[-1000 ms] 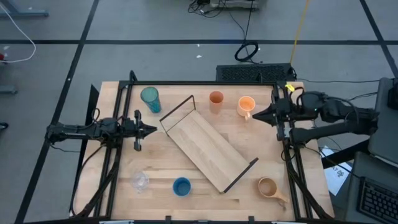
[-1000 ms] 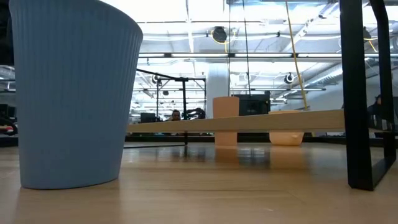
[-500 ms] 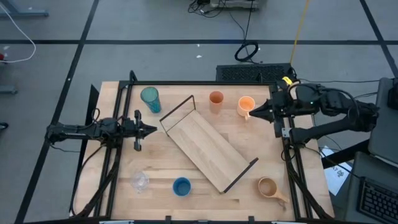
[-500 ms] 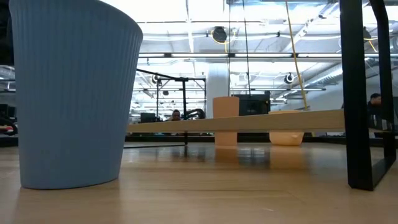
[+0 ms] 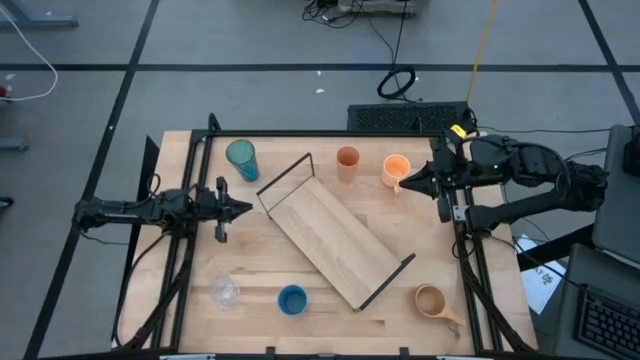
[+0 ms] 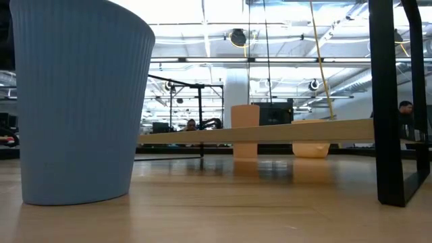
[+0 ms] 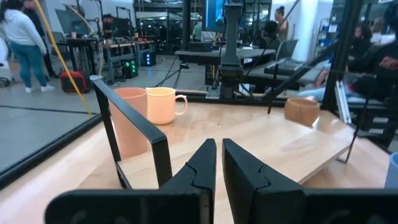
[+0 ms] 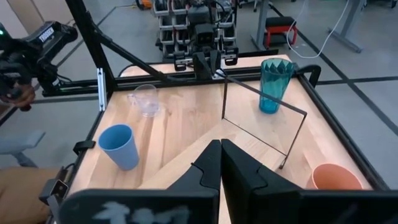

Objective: Stack small to large cups/mugs on shelf
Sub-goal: Put the orange cup on the shelf

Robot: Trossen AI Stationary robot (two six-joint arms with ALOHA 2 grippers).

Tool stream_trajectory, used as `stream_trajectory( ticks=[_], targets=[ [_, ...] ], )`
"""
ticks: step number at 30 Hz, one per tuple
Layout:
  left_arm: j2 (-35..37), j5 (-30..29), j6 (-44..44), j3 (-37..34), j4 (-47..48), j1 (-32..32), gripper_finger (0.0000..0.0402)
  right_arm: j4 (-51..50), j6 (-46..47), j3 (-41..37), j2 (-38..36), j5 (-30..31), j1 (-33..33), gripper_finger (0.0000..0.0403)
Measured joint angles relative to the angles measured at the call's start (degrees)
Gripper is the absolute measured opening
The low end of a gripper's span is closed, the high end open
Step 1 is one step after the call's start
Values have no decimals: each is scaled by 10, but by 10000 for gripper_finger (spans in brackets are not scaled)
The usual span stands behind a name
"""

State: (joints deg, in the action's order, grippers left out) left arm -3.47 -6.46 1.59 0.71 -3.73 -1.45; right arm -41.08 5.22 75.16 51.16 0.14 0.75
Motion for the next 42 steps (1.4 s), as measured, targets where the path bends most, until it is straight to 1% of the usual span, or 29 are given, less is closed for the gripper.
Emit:
stream_trajectory(
  ticks=[3,6,11,13,17,20,28,34,42],
  targets=[
    [0,4,-8,15,10,0,31,0,-3,0,0,0,0,0],
    [-7,5,5,43,24,0,30,0,-11,0,0,0,0,0],
    [-46,5,22,138,84,0,30,0,-18,0,0,0,0,0],
    [-72,7,25,187,121,0,30,0,-18,0,0,0,0,0],
    [-126,35,21,295,189,0,30,0,-18,0,0,0,0,0],
    [-166,44,18,373,237,0,30,0,-18,0,0,0,0,0],
    [-284,45,-10,574,389,0,30,0,-18,0,0,0,0,0],
    [-378,45,-11,728,514,0,30,0,-18,0,0,0,0,0],
    [-490,45,-27,916,648,0,31,-2,-18,0,0,0,0,0]
  ],
)
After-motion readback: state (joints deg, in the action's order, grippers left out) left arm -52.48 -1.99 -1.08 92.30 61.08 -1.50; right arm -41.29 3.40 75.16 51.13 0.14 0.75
